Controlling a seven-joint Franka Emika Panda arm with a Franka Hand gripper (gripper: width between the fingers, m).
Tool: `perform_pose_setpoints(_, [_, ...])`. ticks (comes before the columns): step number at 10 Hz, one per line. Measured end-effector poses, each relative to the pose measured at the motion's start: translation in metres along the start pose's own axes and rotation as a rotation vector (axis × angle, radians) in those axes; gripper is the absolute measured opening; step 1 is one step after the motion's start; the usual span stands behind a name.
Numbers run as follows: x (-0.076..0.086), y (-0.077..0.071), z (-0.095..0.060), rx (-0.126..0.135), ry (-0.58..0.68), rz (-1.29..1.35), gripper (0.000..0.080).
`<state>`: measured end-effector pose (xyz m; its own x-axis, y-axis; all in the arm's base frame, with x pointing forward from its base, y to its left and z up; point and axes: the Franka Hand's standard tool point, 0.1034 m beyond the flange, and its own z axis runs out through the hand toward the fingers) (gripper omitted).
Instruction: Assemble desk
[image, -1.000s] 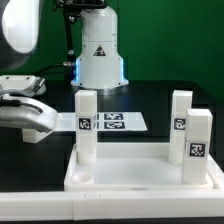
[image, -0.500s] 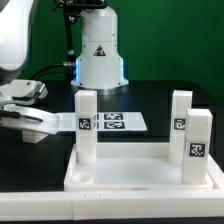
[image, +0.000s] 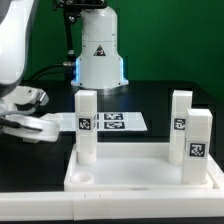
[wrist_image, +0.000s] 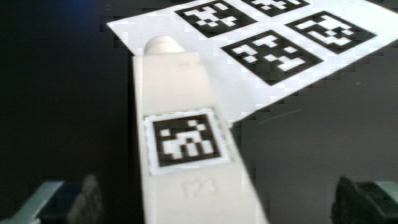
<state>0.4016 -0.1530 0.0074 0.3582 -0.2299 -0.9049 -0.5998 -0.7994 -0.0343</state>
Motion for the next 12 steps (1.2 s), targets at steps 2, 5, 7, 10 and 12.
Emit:
perform_pose_setpoints(2, [0.0, -0.001, 0.0, -0.002, 0.001, -0.003, 0.0532])
perform_pose_setpoints(5, [0.0, -0.001, 0.0, -0.002, 0.001, -0.003, 0.0284])
perform_pose_setpoints(7, [-0.015, -0.01, -0.016, -0.007, 0.001, -0.03, 0.0284])
perform_pose_setpoints(10, [-0.05, -0.029, -0.071, -0.004, 0.193, -0.175, 0.0284])
perform_pose_setpoints(12, [-0.041, -0.029, -0.07, -0.007, 0.325, -0.172, 0.0284])
